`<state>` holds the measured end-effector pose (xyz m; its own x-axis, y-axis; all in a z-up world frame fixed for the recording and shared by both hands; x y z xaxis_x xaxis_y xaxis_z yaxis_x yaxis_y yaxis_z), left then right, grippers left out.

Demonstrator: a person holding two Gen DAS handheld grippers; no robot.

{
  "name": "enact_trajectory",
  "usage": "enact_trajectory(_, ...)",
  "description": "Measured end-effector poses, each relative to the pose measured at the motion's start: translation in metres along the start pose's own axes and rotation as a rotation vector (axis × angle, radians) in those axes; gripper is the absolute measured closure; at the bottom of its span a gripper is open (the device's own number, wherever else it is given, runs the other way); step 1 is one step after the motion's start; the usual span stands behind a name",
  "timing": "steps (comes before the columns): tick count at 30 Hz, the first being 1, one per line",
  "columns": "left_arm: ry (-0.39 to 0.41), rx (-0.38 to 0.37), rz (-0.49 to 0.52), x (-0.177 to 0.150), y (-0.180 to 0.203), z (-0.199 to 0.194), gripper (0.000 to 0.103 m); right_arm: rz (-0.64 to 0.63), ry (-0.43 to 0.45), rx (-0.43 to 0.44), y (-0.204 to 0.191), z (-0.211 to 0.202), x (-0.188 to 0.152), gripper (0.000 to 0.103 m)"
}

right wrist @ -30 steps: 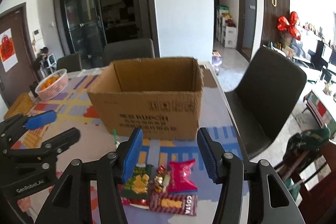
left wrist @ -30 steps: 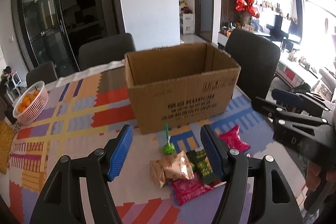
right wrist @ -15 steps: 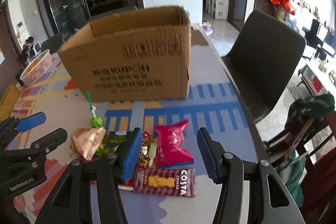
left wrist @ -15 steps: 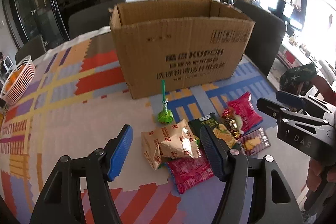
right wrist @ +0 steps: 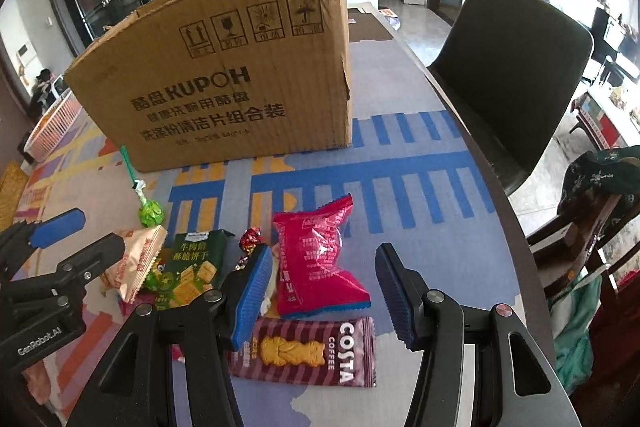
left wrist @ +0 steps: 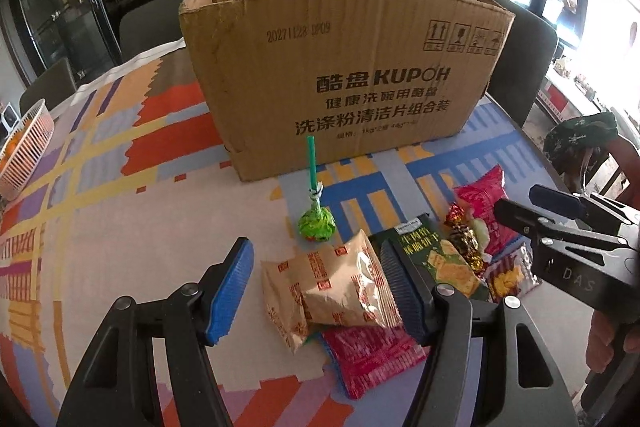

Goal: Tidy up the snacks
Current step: 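Move both tools back down to the snack pile, then grasp the green lollipop with the left tool while the right tool grasps the red snack bag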

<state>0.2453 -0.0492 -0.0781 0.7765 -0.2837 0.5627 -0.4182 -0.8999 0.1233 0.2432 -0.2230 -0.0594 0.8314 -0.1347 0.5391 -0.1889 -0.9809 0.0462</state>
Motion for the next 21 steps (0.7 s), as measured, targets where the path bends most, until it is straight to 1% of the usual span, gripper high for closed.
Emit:
enact_trajectory(3,0.005,0.002,0.006,0.002,-0.004,0.005,0.038,-0.006,-0.012,0.009,-0.004,0.006,0.001,0.048)
enact_trajectory(6,0.007,-0.007,0.012,0.005,-0.007,0.011,0.041,-0.012,-0.021,0.013,-0.007,0.012,0.001,0.048)
enact_trajectory(16,-0.036,-0.012,0.005,0.014,-0.014,0.039,0.050,-0.016,-0.041,-0.003,-0.008,0.021,0.001,0.048)
enact_trajectory(21,-0.040,-0.010,0.000,0.015,-0.016,0.047,0.055,-0.018,-0.037,-0.010,-0.008,0.025,0.004,0.050)
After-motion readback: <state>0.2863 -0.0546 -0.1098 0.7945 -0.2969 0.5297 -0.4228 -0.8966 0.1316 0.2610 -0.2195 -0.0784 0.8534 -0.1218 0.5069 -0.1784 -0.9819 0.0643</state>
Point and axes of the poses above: each gripper's, at about its wrist camera, not at the fingertips, and z roughly the way its jaws point, y to its right, x to its top, the point moved 1 cm from there along z, roughly the way its jaws point, and after that the axes turned 10 degrees about -x, right-handed, at the moved point
